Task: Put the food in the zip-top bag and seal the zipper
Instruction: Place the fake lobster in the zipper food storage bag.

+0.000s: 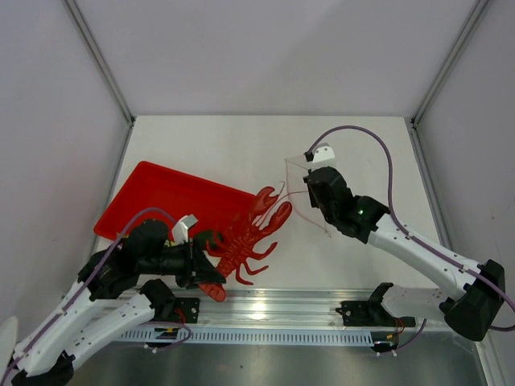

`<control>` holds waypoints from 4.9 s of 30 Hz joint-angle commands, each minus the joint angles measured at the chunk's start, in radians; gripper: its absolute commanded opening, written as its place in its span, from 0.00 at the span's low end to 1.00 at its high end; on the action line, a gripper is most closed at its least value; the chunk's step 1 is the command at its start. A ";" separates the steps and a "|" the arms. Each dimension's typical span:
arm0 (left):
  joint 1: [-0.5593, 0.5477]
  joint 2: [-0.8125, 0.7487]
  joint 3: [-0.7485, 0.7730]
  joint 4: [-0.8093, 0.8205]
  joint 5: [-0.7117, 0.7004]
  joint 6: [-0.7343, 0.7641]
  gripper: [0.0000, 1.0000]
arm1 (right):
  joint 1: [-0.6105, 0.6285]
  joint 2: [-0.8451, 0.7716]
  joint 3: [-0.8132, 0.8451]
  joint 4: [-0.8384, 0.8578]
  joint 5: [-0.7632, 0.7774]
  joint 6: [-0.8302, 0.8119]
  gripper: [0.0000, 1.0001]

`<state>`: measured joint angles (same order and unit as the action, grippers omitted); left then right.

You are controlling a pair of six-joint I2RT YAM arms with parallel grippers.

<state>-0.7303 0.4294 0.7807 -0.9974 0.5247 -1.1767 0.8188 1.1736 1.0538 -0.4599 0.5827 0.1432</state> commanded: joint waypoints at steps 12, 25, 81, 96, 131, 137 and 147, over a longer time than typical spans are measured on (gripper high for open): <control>-0.147 0.333 0.170 0.062 -0.075 -0.015 0.01 | 0.063 0.006 -0.012 0.084 0.000 -0.025 0.00; -0.146 0.410 0.219 0.028 -0.092 -0.107 0.01 | 0.174 0.004 -0.038 0.101 0.037 -0.013 0.00; -0.014 0.681 0.509 -0.277 0.066 0.101 0.00 | 0.260 0.064 -0.091 0.142 0.074 -0.083 0.00; 0.017 0.747 0.601 -0.311 0.090 0.118 0.00 | 0.321 0.058 -0.115 0.182 0.097 -0.103 0.00; -0.075 0.876 0.738 -0.320 -0.189 0.061 0.01 | 0.376 0.081 0.021 0.102 -0.063 0.052 0.00; -0.077 0.887 0.746 -0.293 -0.207 0.048 0.01 | 0.368 0.074 0.032 0.093 -0.141 0.059 0.00; -0.109 0.930 0.786 -0.322 -0.264 0.054 0.01 | 0.333 0.093 0.061 0.090 -0.290 0.099 0.00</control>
<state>-0.8143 1.3537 1.5135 -1.3964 0.2455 -1.1278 1.1561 1.2678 1.0554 -0.4007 0.3843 0.2119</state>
